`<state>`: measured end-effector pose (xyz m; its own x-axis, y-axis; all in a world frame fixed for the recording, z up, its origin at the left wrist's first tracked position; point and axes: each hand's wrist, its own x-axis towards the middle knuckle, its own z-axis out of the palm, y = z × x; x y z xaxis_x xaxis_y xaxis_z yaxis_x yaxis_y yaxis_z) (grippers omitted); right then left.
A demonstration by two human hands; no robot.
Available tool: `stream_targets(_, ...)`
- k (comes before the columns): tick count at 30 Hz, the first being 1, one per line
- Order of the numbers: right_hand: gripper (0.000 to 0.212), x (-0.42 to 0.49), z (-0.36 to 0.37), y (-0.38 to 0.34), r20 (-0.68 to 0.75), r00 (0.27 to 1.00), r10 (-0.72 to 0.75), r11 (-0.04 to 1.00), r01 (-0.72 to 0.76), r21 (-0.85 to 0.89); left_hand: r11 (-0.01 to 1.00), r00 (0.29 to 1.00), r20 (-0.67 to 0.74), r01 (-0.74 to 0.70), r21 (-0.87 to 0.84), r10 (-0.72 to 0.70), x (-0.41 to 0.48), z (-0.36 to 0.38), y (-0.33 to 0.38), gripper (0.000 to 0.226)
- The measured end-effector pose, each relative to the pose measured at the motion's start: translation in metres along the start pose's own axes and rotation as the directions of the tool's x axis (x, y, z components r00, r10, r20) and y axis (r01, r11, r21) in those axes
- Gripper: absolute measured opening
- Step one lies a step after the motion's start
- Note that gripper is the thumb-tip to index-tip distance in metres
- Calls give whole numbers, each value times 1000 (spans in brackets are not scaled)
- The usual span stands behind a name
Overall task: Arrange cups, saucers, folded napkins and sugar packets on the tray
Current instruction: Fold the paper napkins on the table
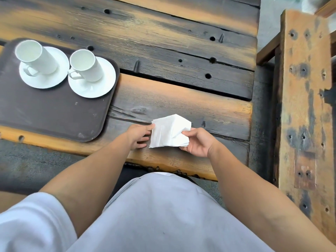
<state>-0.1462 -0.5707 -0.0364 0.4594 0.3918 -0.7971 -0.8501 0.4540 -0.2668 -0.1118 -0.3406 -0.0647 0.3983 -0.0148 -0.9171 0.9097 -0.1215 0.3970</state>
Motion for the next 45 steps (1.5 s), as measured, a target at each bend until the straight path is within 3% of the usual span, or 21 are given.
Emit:
stream_targets(3, 31, -12, -8, 0, 51, 998, -24, 1000, 23, 20, 999, 999, -35, -22, -49, 20, 1, 14, -8, 50)
stream_targets(8, 35, -29, -25, 3, 22, 997, -73, 995, 71, 67, 988, 947, 305, 130, -78, -100, -7, 32, -11, 53)
stream_targets(11, 38, -38, -33, 5, -1, 997, -83, 993, 83, 89, 953, 930, 358, 174, -247, -77, -9, 46, -11, 54)
stream_targets(15, 40, -49, -43, 6, -40, 994, -100, 987, 104, 119, 953, 928, 369, 159, -256, -56, -15, 47, -7, 31)
stream_targets(20, 36, -45, -36, 7, -67, 993, -93, 991, 99, 88, 963, 947, 321, 106, -247, -22, -24, 24, 3, 29)
stream_targets(25, 35, -15, 0, 15, -226, 970, -92, 995, 85, -43, 961, 967, 254, 69, -268, 1, -35, -22, 6, 27)
stream_targets(32, 27, 30, 78, 33, -213, 971, -109, 987, 79, -143, 945, 989, 146, 13, -326, 37, -38, -121, 0, 29)
stream_targets(39, 13, 86, 175, 74, -349, 927, -140, 970, 57, -238, 961, 993, 92, -42, -273, 69, -32, -240, 0, 15)
stream_targets(45, 30, 141, 257, 118, -411, 901, -141, 949, 4, -315, 989, 997, -37, -74, -128, 70, -27, -350, -5, 32)
